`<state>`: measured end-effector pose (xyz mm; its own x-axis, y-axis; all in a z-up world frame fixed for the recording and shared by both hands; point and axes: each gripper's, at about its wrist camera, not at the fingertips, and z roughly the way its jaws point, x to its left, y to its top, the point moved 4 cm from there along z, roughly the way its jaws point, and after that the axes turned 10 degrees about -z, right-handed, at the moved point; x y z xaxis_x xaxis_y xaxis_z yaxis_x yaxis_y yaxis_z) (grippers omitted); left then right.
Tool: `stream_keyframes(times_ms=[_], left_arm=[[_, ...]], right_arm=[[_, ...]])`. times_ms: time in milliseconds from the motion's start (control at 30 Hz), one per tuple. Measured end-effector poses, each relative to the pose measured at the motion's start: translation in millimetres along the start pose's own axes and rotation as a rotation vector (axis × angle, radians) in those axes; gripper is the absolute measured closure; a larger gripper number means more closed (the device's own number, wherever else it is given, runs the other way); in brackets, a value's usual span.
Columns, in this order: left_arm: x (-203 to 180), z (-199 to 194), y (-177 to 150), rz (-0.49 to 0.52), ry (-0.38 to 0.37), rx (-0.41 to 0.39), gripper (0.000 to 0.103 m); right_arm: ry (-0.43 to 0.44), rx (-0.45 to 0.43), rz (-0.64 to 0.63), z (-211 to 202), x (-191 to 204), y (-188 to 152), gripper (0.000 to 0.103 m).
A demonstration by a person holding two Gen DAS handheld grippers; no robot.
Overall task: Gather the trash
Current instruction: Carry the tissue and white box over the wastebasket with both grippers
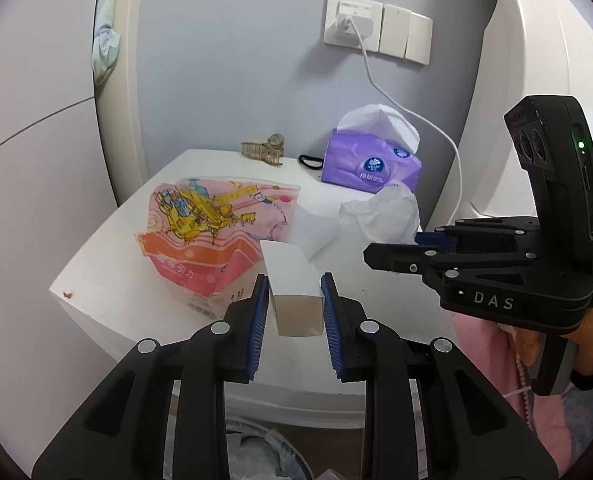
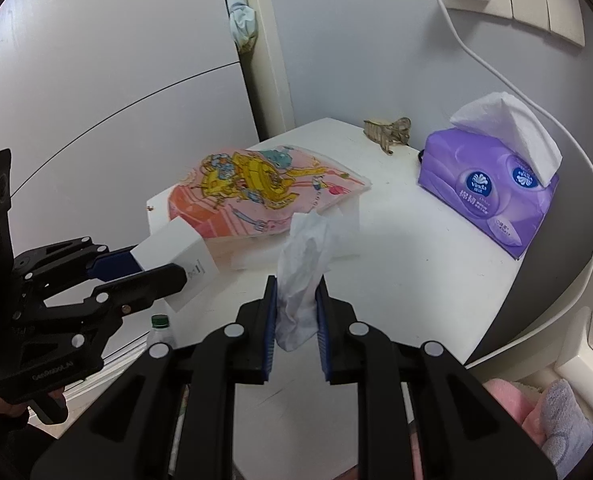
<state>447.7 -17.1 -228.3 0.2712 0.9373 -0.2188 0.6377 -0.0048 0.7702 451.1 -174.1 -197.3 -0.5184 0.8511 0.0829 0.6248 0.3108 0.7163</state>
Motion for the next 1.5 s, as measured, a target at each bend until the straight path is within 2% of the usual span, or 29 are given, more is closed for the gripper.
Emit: stream_keyframes(times_ms=[367,900,1200,1500], left_arm=[[2,-41,-1,-0.004,0.037,-0.033,0.078],[31,-131,-13,-0.042,0.118,-0.100,0.078],[52,-187,-32,-0.073,0.157,-0.122,0.078],[75,-222,-60,-0.126,0.190,-0.126,0.078]], right_arm=[[0.047,-0.035,-0.041,-21,35,8,0.084],[0.148,-0.073,-0.129,-45,122,12,0.084],[0.210,-0.068,-0.199,-54,184,9,0.084],[0.249,-0.054,-0.232,-52,224,2,0.084]])
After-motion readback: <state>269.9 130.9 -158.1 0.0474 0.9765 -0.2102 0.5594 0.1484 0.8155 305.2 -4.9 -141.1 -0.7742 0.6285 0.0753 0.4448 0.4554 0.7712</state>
